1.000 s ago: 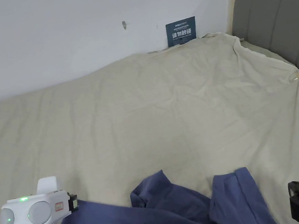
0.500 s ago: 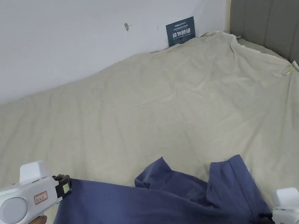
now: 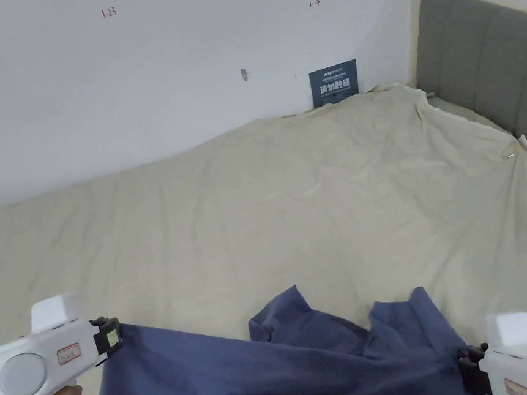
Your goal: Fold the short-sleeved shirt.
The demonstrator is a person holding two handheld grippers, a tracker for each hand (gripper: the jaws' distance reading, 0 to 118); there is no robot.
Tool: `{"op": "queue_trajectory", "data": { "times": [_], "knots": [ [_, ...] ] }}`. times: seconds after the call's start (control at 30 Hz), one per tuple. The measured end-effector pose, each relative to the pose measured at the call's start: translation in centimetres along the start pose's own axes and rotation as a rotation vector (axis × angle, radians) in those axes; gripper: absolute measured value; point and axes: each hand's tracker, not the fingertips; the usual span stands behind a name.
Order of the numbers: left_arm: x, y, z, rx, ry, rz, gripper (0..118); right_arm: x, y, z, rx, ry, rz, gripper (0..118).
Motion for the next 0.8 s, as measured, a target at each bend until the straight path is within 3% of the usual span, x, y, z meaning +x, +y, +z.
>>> {"op": "queue_trajectory", "data": {
  "times": [0.2, 0.47, 0.67, 0.73, 0.8],
  "knots": [
    [-2.5, 1.3, 4.5, 0.09, 0.022, 0.083, 1, -1.6, 6.4, 4.9, 0.231, 0.074, 0.053, 4],
    [-5.0, 6.3, 11.4, 0.271, 0.076, 0.12, 1, -5.2, 17.2, 7.3, 0.402, 0.181, 0.086, 4],
    [-6.0, 12.2, 15.3, 0.365, 0.132, 0.083, 1, -8.0, 26.1, 8.1, 0.545, 0.254, 0.066, 4],
    [-6.1, 14.2, 16.1, 0.391, 0.152, 0.072, 1, -8.7, 29.0, 8.2, 0.56, 0.297, 0.006, 4],
    [-6.3, 16.0, 16.6, 0.427, 0.174, 0.071, 1, -9.4, 31.7, 8.4, 0.591, 0.286, 0.005, 4]
  ]
}}
